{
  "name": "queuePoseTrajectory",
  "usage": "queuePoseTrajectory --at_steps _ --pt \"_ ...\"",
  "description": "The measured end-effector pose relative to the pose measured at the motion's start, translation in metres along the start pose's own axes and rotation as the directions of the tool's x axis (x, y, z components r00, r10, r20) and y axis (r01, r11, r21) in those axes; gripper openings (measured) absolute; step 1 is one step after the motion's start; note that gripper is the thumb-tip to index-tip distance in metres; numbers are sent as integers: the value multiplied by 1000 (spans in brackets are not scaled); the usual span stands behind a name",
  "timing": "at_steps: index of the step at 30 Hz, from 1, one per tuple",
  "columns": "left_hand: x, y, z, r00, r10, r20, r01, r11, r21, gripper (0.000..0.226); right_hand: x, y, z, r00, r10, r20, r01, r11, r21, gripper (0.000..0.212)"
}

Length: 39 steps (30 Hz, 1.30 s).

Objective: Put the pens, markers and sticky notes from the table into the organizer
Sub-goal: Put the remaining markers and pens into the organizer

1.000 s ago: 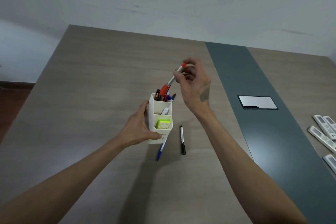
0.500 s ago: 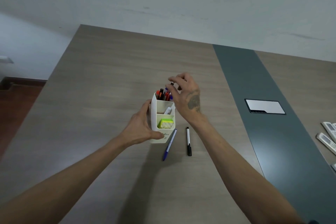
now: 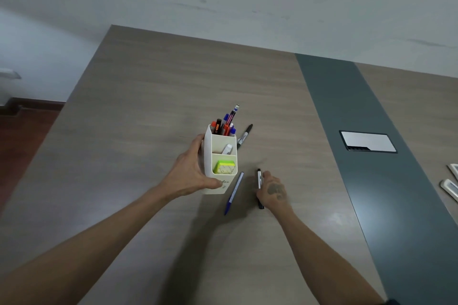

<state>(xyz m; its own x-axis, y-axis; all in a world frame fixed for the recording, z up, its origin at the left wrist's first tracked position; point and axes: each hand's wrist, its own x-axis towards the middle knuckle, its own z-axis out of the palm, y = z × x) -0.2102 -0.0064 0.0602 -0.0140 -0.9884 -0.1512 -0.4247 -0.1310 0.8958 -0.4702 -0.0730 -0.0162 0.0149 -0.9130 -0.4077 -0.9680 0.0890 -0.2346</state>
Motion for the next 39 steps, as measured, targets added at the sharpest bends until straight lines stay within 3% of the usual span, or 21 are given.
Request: queuePoseTrajectory --at_steps 4,8,12,14,17,23,27,31,36,39 --pt "-1 -3 -1 1000 -17 -4 17 1000 0 126 1 -5 -2 999 31 -22 -31 999 26 43" --pt "1 -2 -4 1000 -16 -12 16 1000 -3 124 1 -25 -37 970 -60 -234 136 936 326 80" --pt "3 5 -6 1000 -4 -8 4 1000 -8 122 -24 -74 -115 791 -161 -590 515 694 502 75" --pt "2 10 -5 1000 12 4 -12 1000 -23 123 -40 -100 -148 721 -193 -666 631 580 515 72" --pt "0 17 -7 999 43 -4 -43 998 -39 121 -52 -133 -165 661 -262 -703 717 499 487 72" --pt "-6 22 -10 997 69 -41 -71 996 -46 114 -47 -153 -134 593 -430 -681 763 569 305 66" --pt "-6 21 -13 997 68 -37 -70 996 -48 115 -36 -148 -118 530 -505 -681 765 631 128 44" --pt "-7 19 -13 998 60 -27 -61 997 -47 118 -35 -140 -121 486 -486 -726 772 628 97 30" --pt "-4 22 -10 997 70 -36 -71 997 -43 116 -32 -137 -118 512 -533 -673 794 592 135 13" --pt "-2 24 -8 996 79 -45 -81 995 -53 114 -37 -141 -116 450 -515 -730 813 574 97 12"
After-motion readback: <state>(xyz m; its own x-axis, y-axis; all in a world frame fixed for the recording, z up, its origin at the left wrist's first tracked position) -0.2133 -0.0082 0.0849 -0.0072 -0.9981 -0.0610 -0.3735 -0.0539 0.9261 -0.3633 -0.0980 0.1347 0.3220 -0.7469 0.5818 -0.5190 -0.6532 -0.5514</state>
